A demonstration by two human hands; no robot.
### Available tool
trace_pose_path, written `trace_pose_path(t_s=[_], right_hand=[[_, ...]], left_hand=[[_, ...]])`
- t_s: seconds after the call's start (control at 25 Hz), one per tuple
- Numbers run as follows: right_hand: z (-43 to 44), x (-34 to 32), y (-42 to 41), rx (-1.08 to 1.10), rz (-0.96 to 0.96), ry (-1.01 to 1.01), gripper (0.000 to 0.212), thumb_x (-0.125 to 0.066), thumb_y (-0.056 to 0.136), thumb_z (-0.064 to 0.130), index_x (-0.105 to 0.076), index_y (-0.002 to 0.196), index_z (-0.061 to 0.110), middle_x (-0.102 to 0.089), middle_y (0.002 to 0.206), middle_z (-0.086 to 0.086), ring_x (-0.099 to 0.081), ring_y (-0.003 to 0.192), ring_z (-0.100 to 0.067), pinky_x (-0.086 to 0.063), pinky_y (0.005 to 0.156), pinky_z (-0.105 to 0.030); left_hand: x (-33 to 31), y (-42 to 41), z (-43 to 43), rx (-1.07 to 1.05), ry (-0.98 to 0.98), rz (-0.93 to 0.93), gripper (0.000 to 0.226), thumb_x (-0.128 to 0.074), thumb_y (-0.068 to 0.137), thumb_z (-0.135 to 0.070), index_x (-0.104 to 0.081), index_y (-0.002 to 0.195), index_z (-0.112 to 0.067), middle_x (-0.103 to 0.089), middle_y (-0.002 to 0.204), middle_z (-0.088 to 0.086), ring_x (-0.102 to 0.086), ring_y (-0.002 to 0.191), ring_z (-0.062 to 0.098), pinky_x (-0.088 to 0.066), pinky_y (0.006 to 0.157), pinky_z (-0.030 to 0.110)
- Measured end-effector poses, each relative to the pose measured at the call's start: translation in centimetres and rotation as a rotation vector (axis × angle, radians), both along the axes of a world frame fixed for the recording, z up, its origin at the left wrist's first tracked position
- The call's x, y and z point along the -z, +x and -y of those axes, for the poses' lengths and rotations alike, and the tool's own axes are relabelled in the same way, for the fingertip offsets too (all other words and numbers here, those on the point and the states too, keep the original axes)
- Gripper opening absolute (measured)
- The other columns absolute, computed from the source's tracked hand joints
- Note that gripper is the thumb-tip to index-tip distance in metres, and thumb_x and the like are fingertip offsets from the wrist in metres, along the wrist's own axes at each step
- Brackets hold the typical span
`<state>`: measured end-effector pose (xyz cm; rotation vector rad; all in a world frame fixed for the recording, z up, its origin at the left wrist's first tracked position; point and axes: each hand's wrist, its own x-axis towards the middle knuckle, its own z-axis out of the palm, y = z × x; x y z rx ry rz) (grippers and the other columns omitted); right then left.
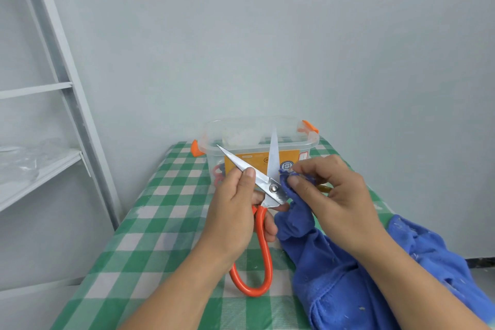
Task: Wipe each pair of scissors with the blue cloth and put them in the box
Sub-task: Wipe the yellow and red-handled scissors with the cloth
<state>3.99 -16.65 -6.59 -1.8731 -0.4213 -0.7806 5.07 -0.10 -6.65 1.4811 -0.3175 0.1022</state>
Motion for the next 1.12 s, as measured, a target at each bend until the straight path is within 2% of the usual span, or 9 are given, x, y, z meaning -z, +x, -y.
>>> trace_pose_path(t_s=[0.2,0.32,0.48,0.6,0.68,0.8,0.92,1.0,1.12], right_hand=[[0.0,-0.1,0.6,-0.074,-0.045,-0.146,0.018,-0.064,0.087,0.018,-0.071,0.084,0.035,-0.061,0.089,0.013,-0.056,0.087,-0.012,-0.040,0.077,-0.018],[0.2,-0.5,0.5,-0.071,-0.059,-0.154,0.029,-0.071,0.089,0.008,-0.071,0.082,0.036,-0.061,0.088,0.013,-0.056,0.081,-0.009,-0.041,0.071,-0.016],[0.0,-1.5,0.9,0.040,0.027,-0.404,0.009,-0.070,0.090,0.021,-0.071,0.085,0.029,-0.058,0.088,0.018,-0.054,0.077,-0.002,-0.041,0.065,-0.022],[-0.3,-2.0,0.7,0.135,0.141,-0.657,0.011,-0.058,0.087,0.025,-0.069,0.087,0.028,-0.057,0.088,0.017,-0.049,0.073,-0.005,-0.044,0.056,-0.029],[0.1,-2.0,0.7,0.127,0.115,-0.665,0.014,-0.056,0.086,0.025,-0.069,0.088,0.028,-0.056,0.088,0.017,-0.046,0.073,-0.003,-0.043,0.056,-0.029],[1.0,-1.1,0.8,0.125,0.042,-0.572,0.014,-0.063,0.085,0.018,-0.071,0.086,0.029,-0.058,0.085,0.017,-0.051,0.075,0.001,-0.043,0.061,-0.028],[1.4,-0.9,0.2,0.093,-0.050,-0.140,0.014,-0.073,0.084,0.018,-0.069,0.078,0.030,-0.067,0.078,0.011,-0.060,0.074,-0.010,-0.052,0.072,-0.031],[1.3,-1.3,-0.3,0.042,0.003,0.074,0.009,-0.071,0.082,0.018,-0.070,0.077,0.026,-0.069,0.074,0.008,-0.059,0.068,-0.012,-0.050,0.068,-0.026],[1.1,-1.6,-1.1,-0.195,-0.043,0.279,0.022,-0.072,0.086,-0.004,-0.070,0.076,0.016,-0.068,0.066,-0.002,-0.059,0.059,-0.012,-0.048,0.055,-0.022]], left_hand=[[0.0,0.0,0.1,0.042,0.073,0.008,0.028,-0.037,0.108,-0.030,-0.043,0.094,-0.006,-0.051,0.073,0.041,-0.054,0.039,0.029,-0.052,0.043,0.038],[-0.1,0.0,0.1,0.063,0.067,0.006,0.028,-0.038,0.107,-0.031,-0.044,0.094,-0.006,-0.054,0.068,0.025,-0.054,0.040,0.028,-0.054,0.043,0.038],[-0.1,-0.2,0.0,0.061,0.085,0.003,0.029,-0.038,0.107,-0.031,-0.047,0.101,-0.004,-0.053,0.056,-0.002,-0.055,0.040,0.026,-0.055,0.044,0.039],[0.0,-0.2,-0.2,0.075,0.094,-0.006,0.031,-0.038,0.107,-0.032,-0.049,0.105,-0.003,-0.058,0.073,0.024,-0.055,0.041,0.028,-0.054,0.045,0.040],[0.0,-0.2,-0.2,0.082,0.110,-0.020,0.032,-0.038,0.107,-0.033,-0.050,0.106,-0.003,-0.058,0.080,0.037,-0.056,0.043,0.029,-0.055,0.046,0.040],[-0.1,0.0,-0.1,0.055,0.100,-0.048,0.034,-0.039,0.107,-0.032,-0.046,0.105,0.001,-0.059,0.084,0.039,-0.055,0.040,0.029,-0.053,0.044,0.038],[-0.2,0.2,0.0,0.014,0.082,-0.065,0.031,-0.039,0.108,-0.030,-0.045,0.101,-0.001,-0.059,0.087,0.041,-0.055,0.039,0.030,-0.052,0.042,0.037],[-0.4,0.3,-0.1,-0.043,0.045,-0.071,0.029,-0.039,0.108,-0.029,-0.046,0.100,-0.001,-0.061,0.091,0.040,-0.056,0.039,0.031,-0.052,0.042,0.037],[-1.0,0.0,-0.3,-0.120,-0.045,-0.069,0.026,-0.042,0.107,-0.024,-0.050,0.098,-0.001,-0.069,0.084,0.024,-0.059,0.042,0.032,-0.053,0.043,0.038]])
